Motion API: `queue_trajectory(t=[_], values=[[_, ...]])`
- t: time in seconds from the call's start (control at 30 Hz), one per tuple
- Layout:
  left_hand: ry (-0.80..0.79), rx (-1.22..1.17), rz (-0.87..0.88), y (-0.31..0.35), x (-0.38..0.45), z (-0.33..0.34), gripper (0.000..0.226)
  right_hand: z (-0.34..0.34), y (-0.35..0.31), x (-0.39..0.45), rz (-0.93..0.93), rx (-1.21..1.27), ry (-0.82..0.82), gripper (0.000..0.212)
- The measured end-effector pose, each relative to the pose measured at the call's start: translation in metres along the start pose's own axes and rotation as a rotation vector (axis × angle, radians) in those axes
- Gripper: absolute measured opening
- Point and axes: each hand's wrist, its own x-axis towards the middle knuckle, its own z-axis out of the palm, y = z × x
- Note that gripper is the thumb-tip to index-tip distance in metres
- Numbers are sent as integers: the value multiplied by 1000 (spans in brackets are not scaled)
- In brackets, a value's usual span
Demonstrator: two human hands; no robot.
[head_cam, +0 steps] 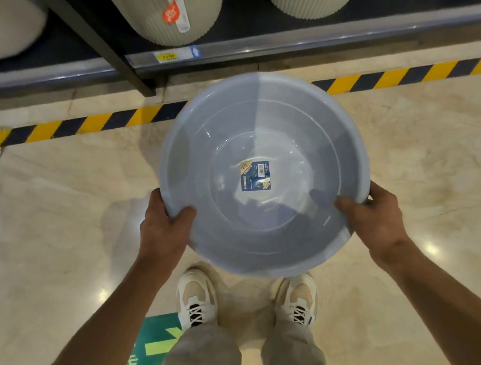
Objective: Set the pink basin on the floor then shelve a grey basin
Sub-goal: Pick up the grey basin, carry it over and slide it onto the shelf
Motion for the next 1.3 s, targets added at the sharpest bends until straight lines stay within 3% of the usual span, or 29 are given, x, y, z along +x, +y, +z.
queue_trajectory(t=[0.07, 0.2, 0.33, 0.47, 0.63, 0.73, 0.8, 0.97, 1.03, 1.17, 1.3], values=[[6, -47, 33, 23, -24, -23, 51, -17, -28, -26, -12, 22, 5, 24], [-4, -166, 40, 80, -85, -82, 64, -55, -98, -88, -44, 38, 17, 46], [-13, -232, 83, 154, -144, -162, 50, -95, -188, -160, -102, 122, 23, 27], [109, -272, 160, 239, -210, -237, 39, -127, -276, -240, -160, 223, -14, 37], [206, -394, 272, 310, -326, -326, 62, -187, -378, -355, -315, 234, -29, 22], [236, -465, 358, 336, -390, -366, 41, -226, -429, -422, -433, 209, -66, 15], [281, -544, 416, 355, -427, -386, 29, -251, -456, -460, -489, 218, -76, 11], [344, -694, 491, 394, -510, -440, 37, -293, -513, -545, -573, 261, -186, 6], [375, -710, 546, 402, -535, -466, 31, -302, -527, -576, -629, 287, -264, 8], [434, -744, 591, 408, -569, -502, 15, -309, -543, -611, -734, 309, -332, 18], [473, -789, 602, 405, -588, -521, 20, -307, -557, -629, -778, 332, -386, 20]])
